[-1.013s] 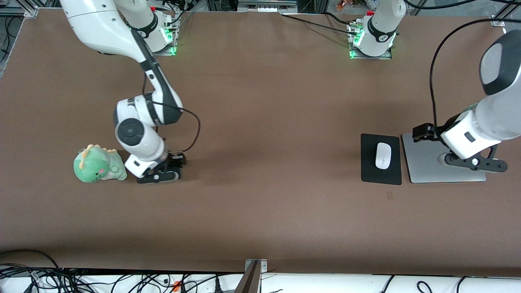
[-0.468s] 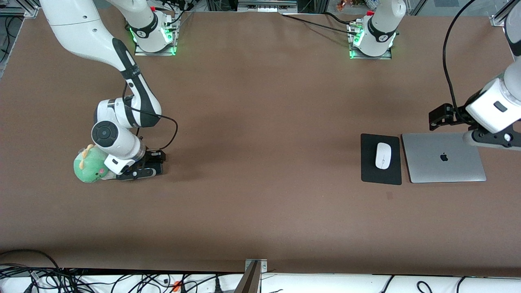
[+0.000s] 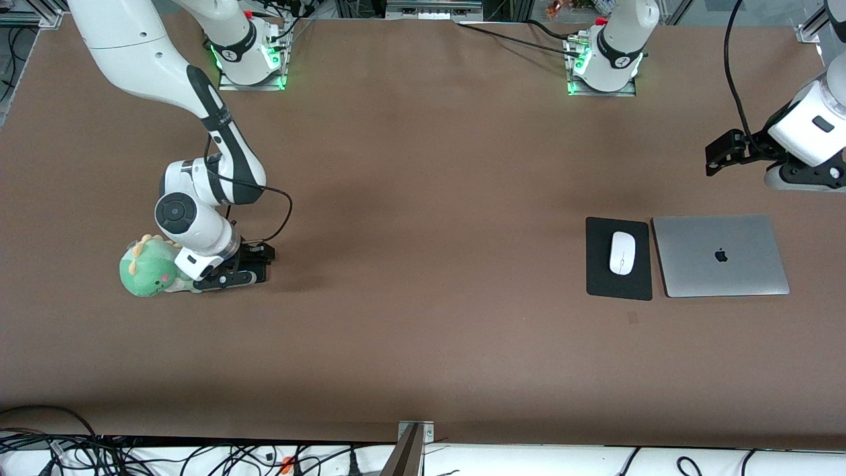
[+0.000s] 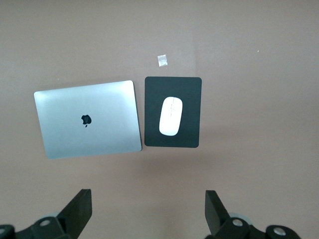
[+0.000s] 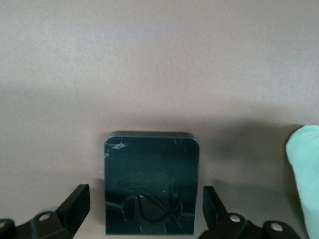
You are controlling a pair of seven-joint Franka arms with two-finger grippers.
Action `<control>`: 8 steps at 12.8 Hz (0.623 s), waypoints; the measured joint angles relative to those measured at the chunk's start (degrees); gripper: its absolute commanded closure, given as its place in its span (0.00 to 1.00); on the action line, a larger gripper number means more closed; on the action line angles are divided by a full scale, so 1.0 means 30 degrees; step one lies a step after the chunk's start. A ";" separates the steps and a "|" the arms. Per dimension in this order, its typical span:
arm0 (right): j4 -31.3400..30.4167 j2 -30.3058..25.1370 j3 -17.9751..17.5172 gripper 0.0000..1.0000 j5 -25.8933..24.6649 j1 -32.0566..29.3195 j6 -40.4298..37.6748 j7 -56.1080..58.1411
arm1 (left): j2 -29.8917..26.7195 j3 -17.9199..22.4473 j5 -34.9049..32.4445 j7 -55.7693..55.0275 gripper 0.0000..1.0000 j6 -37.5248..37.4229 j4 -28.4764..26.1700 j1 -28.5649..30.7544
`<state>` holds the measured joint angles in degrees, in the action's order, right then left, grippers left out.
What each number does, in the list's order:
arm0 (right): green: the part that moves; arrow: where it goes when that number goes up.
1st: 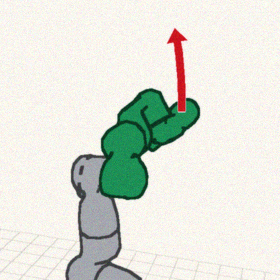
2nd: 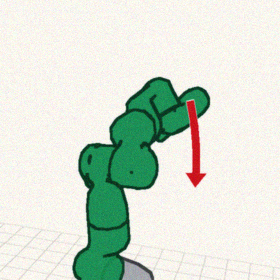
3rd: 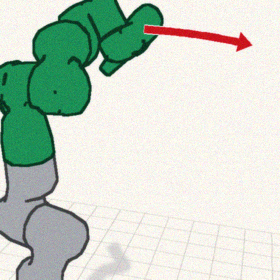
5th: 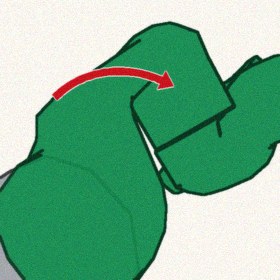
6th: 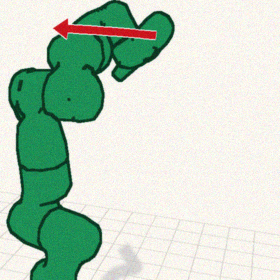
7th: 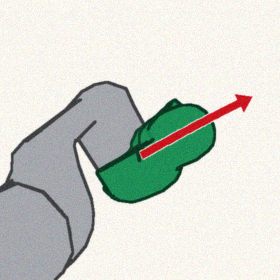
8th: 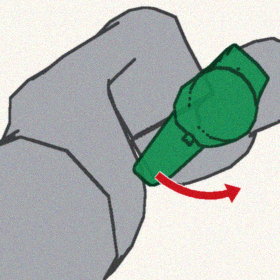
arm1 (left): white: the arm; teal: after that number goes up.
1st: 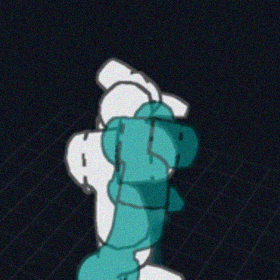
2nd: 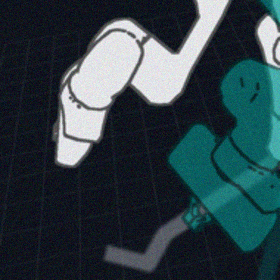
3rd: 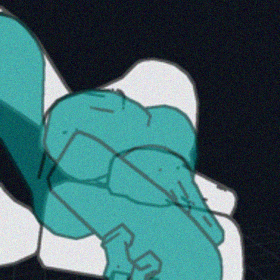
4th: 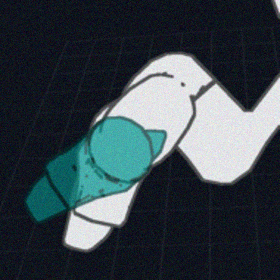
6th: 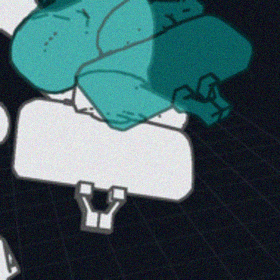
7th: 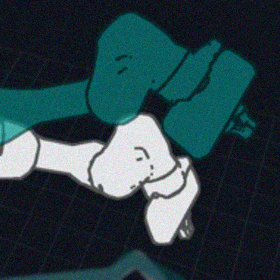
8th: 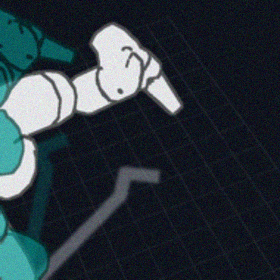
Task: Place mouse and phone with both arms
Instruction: 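Lower the black phone beside the green plush and open the right gripper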
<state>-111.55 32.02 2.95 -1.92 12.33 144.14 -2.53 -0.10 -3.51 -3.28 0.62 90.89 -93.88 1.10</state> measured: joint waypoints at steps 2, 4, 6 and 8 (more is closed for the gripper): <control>0.0662 -0.0854 -0.0001 0.00 0.0014 -0.0001 -0.1693 -0.0005 | -0.0169 0.0126 0.0002 0.0076 0.00 0.0113 -0.0338 -0.0008; 0.1858 -0.2199 -0.0001 0.00 0.0027 -0.0001 -0.4248 0.0003 | -0.0134 0.0120 0.0004 0.0249 0.00 0.0134 -0.0384 -0.0051; 0.3568 -0.3522 -0.0001 0.00 0.0099 -0.0005 -0.8138 -0.0011 | -0.0115 0.0107 0.0005 0.0276 0.00 0.0138 -0.0395 -0.0116; 0.5389 -0.4484 0.0006 0.00 0.0724 -0.0009 -1.2025 -0.0083 | -0.0115 0.0098 0.0005 0.0280 0.00 0.0142 -0.0395 -0.0125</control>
<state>-95.38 18.57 2.97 0.25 12.31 108.06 -2.78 -0.44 -3.21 -3.26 1.46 91.32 -95.07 0.72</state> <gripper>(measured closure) 0.000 0.000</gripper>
